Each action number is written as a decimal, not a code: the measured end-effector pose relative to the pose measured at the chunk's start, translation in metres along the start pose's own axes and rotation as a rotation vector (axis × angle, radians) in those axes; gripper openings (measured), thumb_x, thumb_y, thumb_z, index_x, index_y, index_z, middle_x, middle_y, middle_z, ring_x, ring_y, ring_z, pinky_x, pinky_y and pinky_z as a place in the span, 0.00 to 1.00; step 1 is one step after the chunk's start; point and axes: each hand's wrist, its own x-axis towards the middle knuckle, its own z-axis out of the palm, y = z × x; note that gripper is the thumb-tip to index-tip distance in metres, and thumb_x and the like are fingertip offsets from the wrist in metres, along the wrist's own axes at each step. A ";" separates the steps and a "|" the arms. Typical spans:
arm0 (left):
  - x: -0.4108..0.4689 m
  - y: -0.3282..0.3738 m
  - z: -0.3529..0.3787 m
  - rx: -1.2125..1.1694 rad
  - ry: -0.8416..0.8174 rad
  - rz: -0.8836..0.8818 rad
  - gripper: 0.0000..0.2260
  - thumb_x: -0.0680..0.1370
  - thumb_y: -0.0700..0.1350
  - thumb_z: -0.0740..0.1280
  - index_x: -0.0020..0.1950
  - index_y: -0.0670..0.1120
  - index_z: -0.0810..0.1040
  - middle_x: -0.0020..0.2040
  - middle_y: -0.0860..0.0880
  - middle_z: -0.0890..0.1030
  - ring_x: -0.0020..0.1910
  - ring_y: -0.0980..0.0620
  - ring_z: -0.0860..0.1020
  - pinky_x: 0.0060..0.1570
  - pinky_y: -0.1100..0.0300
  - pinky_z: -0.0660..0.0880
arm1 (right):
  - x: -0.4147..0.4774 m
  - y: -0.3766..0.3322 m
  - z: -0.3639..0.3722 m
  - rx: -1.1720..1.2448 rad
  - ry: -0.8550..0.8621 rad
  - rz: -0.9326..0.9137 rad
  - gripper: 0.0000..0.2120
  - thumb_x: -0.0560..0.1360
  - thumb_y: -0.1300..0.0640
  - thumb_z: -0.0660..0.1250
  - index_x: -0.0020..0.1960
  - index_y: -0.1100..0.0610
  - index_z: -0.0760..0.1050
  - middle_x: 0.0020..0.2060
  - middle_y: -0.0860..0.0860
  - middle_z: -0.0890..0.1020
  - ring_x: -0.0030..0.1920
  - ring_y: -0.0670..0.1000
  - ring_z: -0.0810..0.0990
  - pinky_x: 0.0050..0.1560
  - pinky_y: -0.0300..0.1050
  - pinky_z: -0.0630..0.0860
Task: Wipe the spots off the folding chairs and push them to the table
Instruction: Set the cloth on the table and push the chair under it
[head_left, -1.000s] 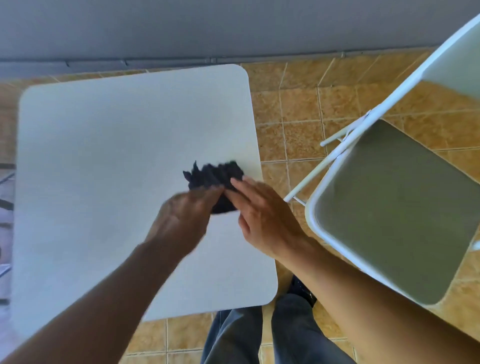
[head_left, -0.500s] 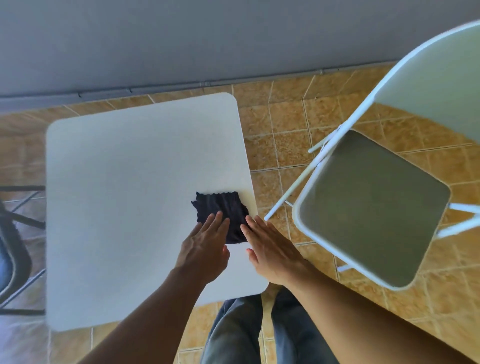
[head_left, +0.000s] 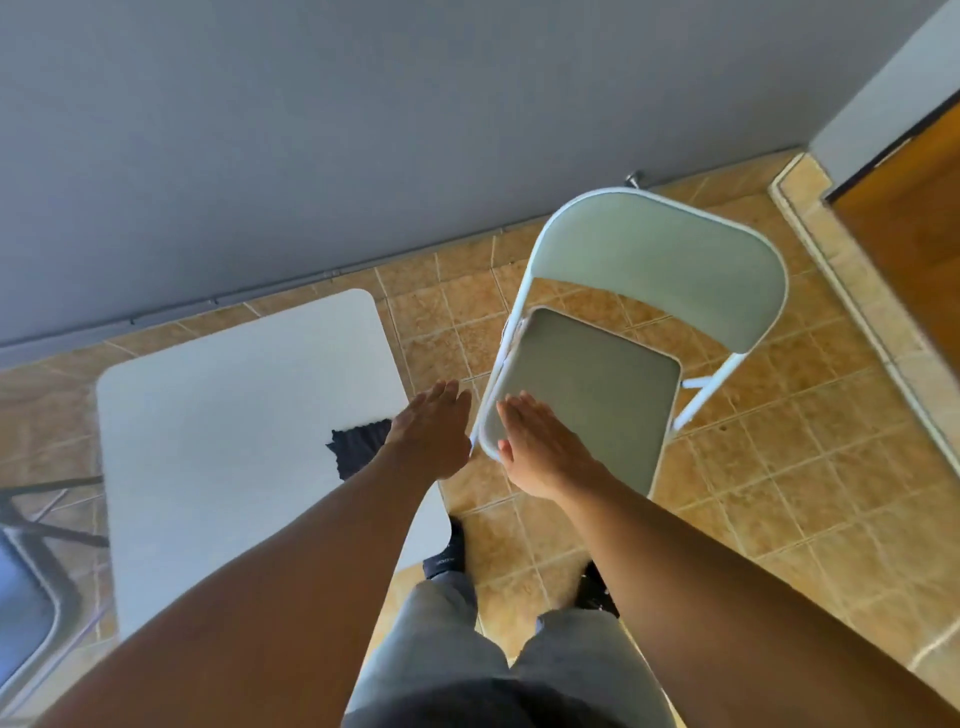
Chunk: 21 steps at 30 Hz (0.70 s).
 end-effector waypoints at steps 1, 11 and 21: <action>0.002 0.013 -0.008 0.019 0.003 0.016 0.29 0.78 0.47 0.62 0.76 0.44 0.56 0.78 0.45 0.54 0.77 0.47 0.52 0.74 0.53 0.53 | -0.006 0.009 -0.005 0.007 -0.002 0.023 0.28 0.83 0.53 0.53 0.79 0.62 0.49 0.79 0.58 0.54 0.79 0.56 0.50 0.79 0.51 0.49; 0.041 0.206 -0.036 0.034 0.029 0.034 0.28 0.78 0.47 0.61 0.76 0.41 0.56 0.77 0.42 0.55 0.76 0.45 0.54 0.73 0.52 0.56 | -0.102 0.167 -0.066 -0.003 0.145 0.122 0.30 0.81 0.55 0.56 0.79 0.62 0.50 0.79 0.57 0.54 0.79 0.56 0.50 0.78 0.52 0.49; 0.078 0.362 -0.054 0.064 0.059 -0.007 0.28 0.78 0.45 0.59 0.75 0.39 0.55 0.78 0.41 0.54 0.76 0.44 0.52 0.74 0.49 0.54 | -0.189 0.316 -0.123 -0.034 0.252 0.081 0.30 0.82 0.57 0.57 0.79 0.61 0.48 0.79 0.55 0.52 0.80 0.54 0.47 0.79 0.51 0.47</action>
